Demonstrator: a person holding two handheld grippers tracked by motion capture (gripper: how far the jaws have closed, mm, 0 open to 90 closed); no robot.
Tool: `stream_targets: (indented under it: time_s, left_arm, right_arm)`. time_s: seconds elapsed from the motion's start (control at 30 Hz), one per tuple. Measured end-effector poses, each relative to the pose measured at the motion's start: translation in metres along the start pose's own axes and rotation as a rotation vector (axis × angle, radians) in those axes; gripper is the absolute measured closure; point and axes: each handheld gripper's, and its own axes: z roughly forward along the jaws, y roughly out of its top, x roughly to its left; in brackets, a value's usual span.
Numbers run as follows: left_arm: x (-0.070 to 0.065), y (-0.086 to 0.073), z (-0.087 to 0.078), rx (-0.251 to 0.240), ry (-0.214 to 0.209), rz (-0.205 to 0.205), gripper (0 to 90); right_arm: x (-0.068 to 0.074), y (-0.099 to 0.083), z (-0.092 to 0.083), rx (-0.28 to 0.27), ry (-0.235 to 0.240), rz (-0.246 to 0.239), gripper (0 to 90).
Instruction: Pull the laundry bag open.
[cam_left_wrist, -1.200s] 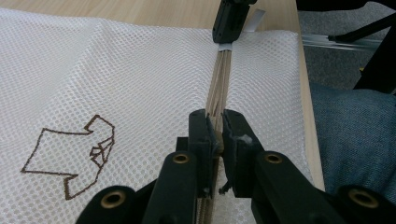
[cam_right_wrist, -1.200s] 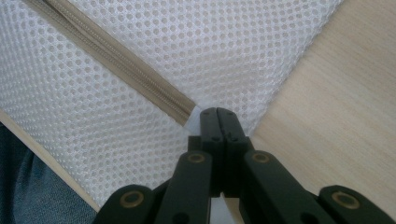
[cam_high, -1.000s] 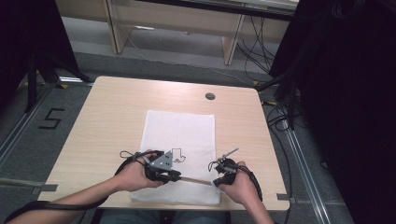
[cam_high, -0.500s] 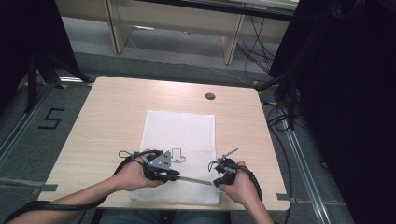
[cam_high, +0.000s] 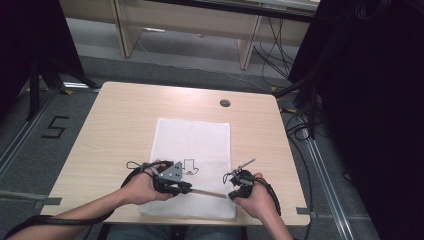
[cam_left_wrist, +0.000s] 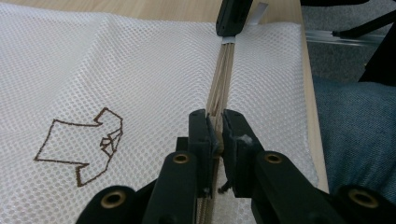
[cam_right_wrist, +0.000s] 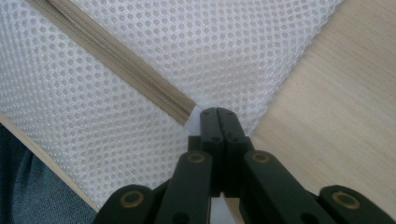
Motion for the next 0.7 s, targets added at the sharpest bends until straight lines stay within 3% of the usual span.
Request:
stream_targets:
  time_s: [0.2, 0.23, 0.33, 0.43, 0.57, 0.63, 0.67, 0.7]
  left_arm:
    - [0.0000, 0.0003, -0.0018, -0.005, 0.007, 0.003, 82.1]
    - [0.0000, 0.0000, -0.0014, -0.007, 0.006, 0.001, 82.1]
    - [-0.0004, -0.0003, -0.0013, -0.008, 0.005, -0.001, 82.1]
    - [-0.0010, -0.0003, -0.0017, 0.000, 0.001, 0.003, 82.1]
    - [-0.0007, -0.0002, -0.0017, -0.001, 0.002, 0.004, 82.1]
    - [0.0007, -0.0012, -0.0025, 0.006, 0.006, 0.002, 82.1]
    - [0.0010, -0.0016, -0.0034, 0.001, 0.005, 0.001, 82.1]
    - [0.0009, -0.0017, -0.0036, -0.002, 0.004, -0.007, 82.1]
  right_arm:
    - [0.0008, -0.0001, 0.0003, -0.004, 0.005, 0.004, 90.0]
    - [0.0026, -0.0003, -0.0004, 0.011, 0.009, 0.033, 90.0]
    - [0.0004, -0.0003, 0.0002, -0.008, 0.005, -0.004, 90.0]
    - [-0.0014, -0.0006, 0.0010, -0.007, -0.003, -0.012, 90.0]
    - [-0.0011, -0.0005, 0.0010, -0.007, -0.004, -0.009, 90.0]
    - [0.0006, -0.0001, -0.0004, 0.005, -0.006, 0.006, 90.0]
    - [0.0031, -0.0003, -0.0006, 0.015, 0.006, 0.039, 90.0]
    - [0.0007, -0.0001, -0.0005, 0.006, -0.006, 0.009, 90.0]
